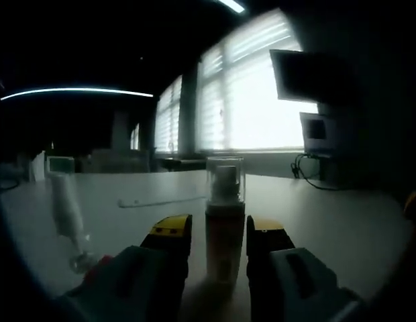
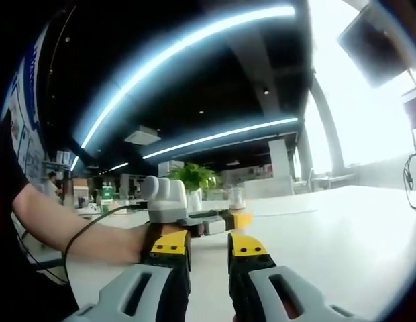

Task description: Clamp pump bottle remove cover press pump head put on cover

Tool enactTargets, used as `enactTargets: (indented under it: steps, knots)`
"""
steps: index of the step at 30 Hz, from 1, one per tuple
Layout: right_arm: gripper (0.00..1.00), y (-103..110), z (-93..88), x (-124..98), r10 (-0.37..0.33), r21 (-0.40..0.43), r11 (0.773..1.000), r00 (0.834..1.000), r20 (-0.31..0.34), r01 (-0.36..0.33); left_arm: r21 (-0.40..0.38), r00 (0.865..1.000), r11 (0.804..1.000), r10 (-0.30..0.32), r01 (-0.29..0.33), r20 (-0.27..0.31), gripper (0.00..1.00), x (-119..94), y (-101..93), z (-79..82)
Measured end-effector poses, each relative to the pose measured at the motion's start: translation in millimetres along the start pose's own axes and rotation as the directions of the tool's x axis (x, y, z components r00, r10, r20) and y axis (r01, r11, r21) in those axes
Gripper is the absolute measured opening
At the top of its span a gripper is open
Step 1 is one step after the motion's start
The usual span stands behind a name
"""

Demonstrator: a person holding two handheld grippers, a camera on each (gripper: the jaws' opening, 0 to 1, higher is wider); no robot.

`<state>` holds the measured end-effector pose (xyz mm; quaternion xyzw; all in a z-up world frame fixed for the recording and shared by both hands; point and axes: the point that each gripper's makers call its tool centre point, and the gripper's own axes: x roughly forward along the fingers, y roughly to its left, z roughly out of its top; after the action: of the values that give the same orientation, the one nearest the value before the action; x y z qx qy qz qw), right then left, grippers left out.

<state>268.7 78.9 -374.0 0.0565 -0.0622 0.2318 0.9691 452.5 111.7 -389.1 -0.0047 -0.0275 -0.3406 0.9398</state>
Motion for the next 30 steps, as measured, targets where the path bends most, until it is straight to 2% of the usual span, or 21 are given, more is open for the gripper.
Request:
enactTargets:
  steps: [5, 9, 12, 17, 20, 25, 28, 30]
  knots:
    - [0.17, 0, -0.5, 0, -0.001, -0.007, 1.0, 1.0, -0.002, 0.001, 0.006, 1.0, 1.0, -0.007, 0.007, -0.015, 0.27, -2, -2.1, -0.6]
    - [0.17, -1, 0.2, 0, -0.002, -0.006, 1.0, 1.0, 0.0, 0.002, 0.03, 0.999, 0.999, -0.017, 0.018, -0.051, 0.28, -4, -2.8, -6.1]
    - [0.17, -3, 0.2, 0, -0.001, -0.004, 1.0, 1.0, 0.002, 0.001, 0.043, 0.997, 0.998, -0.036, 0.039, -0.062, 0.35, -8, -5.1, -8.1]
    - [0.17, -3, 0.7, -1, 0.0, -0.004, 1.0, 1.0, 0.004, 0.0, 0.034, 0.998, 0.998, -0.053, 0.054, -0.033, 0.35, -19, -10.0, -0.7]
    - [0.18, -3, 0.6, -1, -0.001, -0.006, 1.0, 1.0, 0.003, 0.001, 0.008, 0.998, 0.999, -0.052, 0.052, -0.024, 0.34, -23, -6.0, 2.5]
    - [0.18, -4, 0.5, -1, -0.003, -0.006, 1.0, 1.0, 0.003, 0.003, 0.042, 0.997, 0.997, -0.068, 0.069, -0.019, 0.33, -38, -10.6, 6.4]
    - [0.18, -4, 0.5, -1, -0.004, -0.007, 1.0, 1.0, 0.002, 0.004, 0.014, 0.997, 0.997, -0.073, 0.073, -0.008, 0.33, -45, -5.6, 12.1]
    - [0.19, -4, 0.7, -1, -0.003, -0.008, 1.0, 1.0, 0.004, 0.003, -0.008, 0.997, 0.997, -0.077, 0.077, -0.027, 0.33, -50, -5.3, 13.7]
